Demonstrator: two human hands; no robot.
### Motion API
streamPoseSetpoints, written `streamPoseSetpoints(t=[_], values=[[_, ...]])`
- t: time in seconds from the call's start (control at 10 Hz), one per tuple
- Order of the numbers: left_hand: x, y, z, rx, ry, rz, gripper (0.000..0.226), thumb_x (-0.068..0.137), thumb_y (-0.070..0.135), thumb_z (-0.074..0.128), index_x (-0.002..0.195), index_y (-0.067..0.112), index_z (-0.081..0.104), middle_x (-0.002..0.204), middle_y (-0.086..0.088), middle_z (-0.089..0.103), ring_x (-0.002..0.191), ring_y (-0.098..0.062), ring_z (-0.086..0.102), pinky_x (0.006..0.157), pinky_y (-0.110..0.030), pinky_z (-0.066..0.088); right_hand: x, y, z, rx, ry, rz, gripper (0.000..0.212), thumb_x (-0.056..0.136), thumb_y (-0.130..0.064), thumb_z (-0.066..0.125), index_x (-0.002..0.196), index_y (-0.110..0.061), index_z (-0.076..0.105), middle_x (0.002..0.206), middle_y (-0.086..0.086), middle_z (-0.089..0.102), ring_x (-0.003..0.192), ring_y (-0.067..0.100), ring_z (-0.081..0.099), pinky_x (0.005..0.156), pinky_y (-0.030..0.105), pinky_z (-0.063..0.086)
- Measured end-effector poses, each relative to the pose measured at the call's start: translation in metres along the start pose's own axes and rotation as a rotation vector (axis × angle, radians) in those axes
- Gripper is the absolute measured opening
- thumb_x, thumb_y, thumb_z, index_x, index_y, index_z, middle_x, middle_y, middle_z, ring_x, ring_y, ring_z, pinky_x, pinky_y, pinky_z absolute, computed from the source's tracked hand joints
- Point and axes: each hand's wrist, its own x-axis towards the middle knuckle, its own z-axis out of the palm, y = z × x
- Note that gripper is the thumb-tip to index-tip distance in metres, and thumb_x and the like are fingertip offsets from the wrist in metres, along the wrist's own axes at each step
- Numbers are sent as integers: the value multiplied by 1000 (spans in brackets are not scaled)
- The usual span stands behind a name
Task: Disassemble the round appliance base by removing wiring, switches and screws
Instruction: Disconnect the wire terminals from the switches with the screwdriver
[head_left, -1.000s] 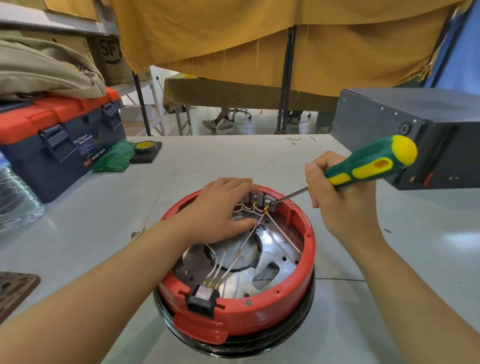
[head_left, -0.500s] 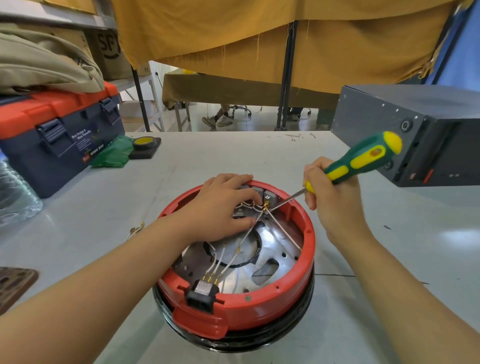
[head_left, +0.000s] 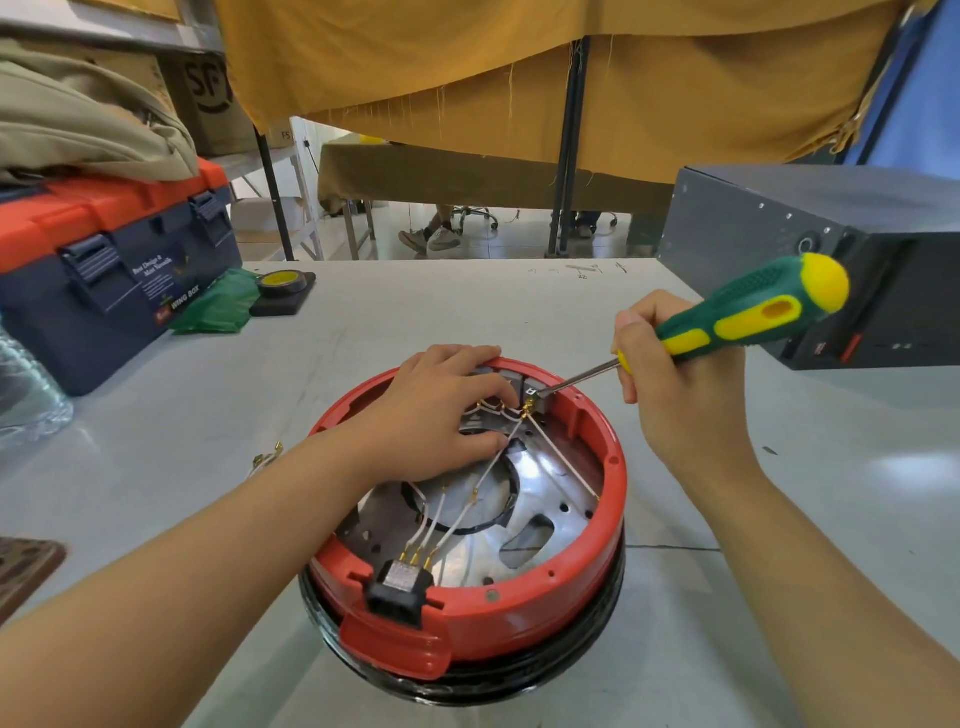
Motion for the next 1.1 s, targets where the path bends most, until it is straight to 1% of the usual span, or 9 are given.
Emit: streamPoseSetpoints(t=[0.1,0.2,0.3,0.4,0.5,0.6,0.7,0.9,1.1], values=[[0,0,0,2,-3,1,36,85,45,58,121,42,52,154,8,24,139,-17,18,112,-36,15,-5,-6,2,-90,-62,-123,28,87,-16,48,61,-23,41,49,-11,41,50,2,48,52,7,32],[0,0,0,7,-6,3,36,85,46,58,120,42,52,154,9,23,139,-17,18,113,-37,16,-8,-10,3,-123,-120,-181,25,87,-13,49,64,-21,42,54,-15,40,55,-4,47,53,4,31],[0,0,0,11,-11,5,36,85,47,57,120,43,51,154,8,22,139,-18,17,113,-38,16,-9,-10,5,-124,-146,-176,24,87,-13,48,65,-20,41,55,-13,39,55,-2,46,53,6,30],[0,1,0,10,-10,6,37,85,47,58,120,42,51,154,8,22,139,-18,17,112,-37,15,-7,-8,4,-137,-109,-122,24,86,-17,46,63,-16,40,52,-10,38,53,3,44,52,10,31],[0,2,-1,10,-13,4,36,85,47,58,120,42,51,155,8,22,139,-17,16,112,-37,15,-2,-4,3,-53,-62,15,23,83,-20,44,61,-14,40,50,-5,38,50,10,40,51,20,32],[0,2,-1,12,-17,0,36,85,47,58,120,42,51,155,8,21,139,-17,16,112,-37,14,2,-1,3,73,-7,118,23,79,-18,46,57,-15,40,49,-8,36,49,15,36,49,24,31],[0,3,-1,17,-19,-1,36,85,47,57,120,41,51,155,8,21,139,-17,16,112,-37,14,3,2,2,169,37,192,27,78,-15,46,52,-22,41,45,-10,34,43,11,34,43,19,32],[0,3,-1,24,-13,-1,36,85,47,58,119,40,52,155,8,22,139,-17,17,112,-36,15,5,5,3,224,101,259,22,77,-15,46,55,-15,40,43,-11,34,39,7,33,40,15,31],[0,3,0,28,-10,-1,35,85,46,58,119,40,52,155,8,22,138,-17,17,111,-36,15,5,4,3,240,121,288,19,74,-15,45,57,-12,39,41,-11,33,38,6,32,40,14,30]])
